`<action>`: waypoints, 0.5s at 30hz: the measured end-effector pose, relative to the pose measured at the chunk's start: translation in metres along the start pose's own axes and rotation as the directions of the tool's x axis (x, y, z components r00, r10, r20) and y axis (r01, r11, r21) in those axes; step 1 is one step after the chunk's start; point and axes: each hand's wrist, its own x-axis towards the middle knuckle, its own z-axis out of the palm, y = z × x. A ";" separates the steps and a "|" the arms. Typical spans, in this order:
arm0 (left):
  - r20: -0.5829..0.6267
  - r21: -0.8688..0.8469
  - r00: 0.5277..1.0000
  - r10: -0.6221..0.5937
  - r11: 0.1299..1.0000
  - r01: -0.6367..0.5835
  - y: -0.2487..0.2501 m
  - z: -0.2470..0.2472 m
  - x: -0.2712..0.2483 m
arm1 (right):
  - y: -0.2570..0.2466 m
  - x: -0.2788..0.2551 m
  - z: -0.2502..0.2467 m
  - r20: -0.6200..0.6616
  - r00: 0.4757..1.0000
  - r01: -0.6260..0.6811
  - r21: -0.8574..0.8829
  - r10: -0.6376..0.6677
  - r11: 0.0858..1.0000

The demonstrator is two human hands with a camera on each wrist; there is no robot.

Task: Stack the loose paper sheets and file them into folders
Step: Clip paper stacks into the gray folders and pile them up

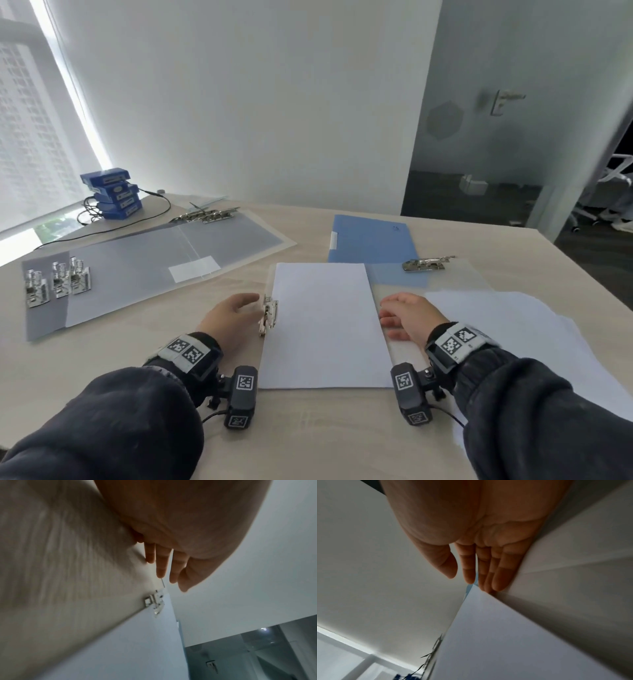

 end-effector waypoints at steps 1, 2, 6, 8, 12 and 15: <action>-0.037 -0.062 0.999 0.015 0.998 -0.017 0.004 0.001 -0.005 | -0.002 -0.004 0.000 0.020 1.000 0.003 -0.021 -0.003 1.000; -0.083 -0.103 0.996 0.030 0.994 -0.038 0.009 0.003 -0.010 | -0.005 -0.009 -0.001 0.030 0.999 0.018 -0.045 -0.017 0.999; -0.181 -0.258 0.981 0.062 0.960 -0.108 0.039 0.027 -0.035 | -0.012 -0.038 -0.015 -0.004 0.991 0.133 -0.160 -0.135 0.978; -0.088 -0.344 0.992 0.087 0.932 -0.113 0.059 0.050 -0.052 | -0.013 -0.053 -0.028 -0.007 0.985 0.170 -0.188 -0.175 0.967; 0.183 -0.423 0.969 0.164 0.903 -0.073 0.091 0.110 -0.087 | -0.004 -0.076 -0.072 -0.057 0.978 0.180 -0.257 -0.201 0.950; 0.319 -0.417 0.921 0.222 0.906 -0.074 0.108 0.155 -0.107 | 0.007 -0.091 -0.119 -0.156 0.973 0.123 -0.285 -0.172 0.951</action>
